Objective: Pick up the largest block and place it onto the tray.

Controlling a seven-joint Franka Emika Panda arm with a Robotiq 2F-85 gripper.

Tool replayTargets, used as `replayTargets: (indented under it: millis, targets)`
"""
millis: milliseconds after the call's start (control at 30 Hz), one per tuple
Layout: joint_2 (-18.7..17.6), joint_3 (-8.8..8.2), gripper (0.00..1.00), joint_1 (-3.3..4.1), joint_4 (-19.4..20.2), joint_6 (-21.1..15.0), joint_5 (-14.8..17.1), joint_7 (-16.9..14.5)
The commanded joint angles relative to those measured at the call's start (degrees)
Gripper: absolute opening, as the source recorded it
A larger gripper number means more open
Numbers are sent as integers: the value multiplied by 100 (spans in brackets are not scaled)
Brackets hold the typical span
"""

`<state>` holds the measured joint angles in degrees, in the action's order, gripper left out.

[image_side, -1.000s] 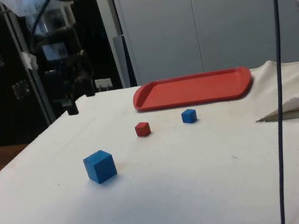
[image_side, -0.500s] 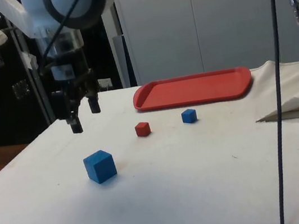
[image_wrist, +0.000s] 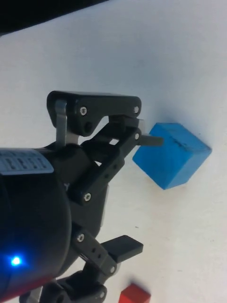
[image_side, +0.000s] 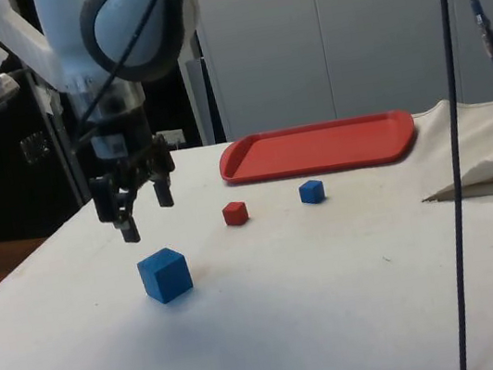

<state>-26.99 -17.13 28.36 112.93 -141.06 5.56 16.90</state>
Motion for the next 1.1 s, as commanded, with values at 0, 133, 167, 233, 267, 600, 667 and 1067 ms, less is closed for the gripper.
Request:
replayTargets:
  millis: [0, 133, 167, 233, 267, 600, 667, 1067]
  targets:
    - [-40, 46, 100, -29, 17, -120, 103, 29]
    - [-103, 57, 100, -23, 11, -201, 97, 149]
    - [-126, 63, 100, -17, 11, -235, 92, 195]
    - [-160, 74, 100, -17, 11, -292, 80, 269]
    - [-178, 80, 100, -11, 11, -321, 74, 315]
    - [-367, 166, 100, 6, 11, -665, 40, 756]
    - [-401, 183, 100, 11, 11, -733, 34, 842]
    - [-521, 269, 100, 11, 34, -905, -34, 1249]
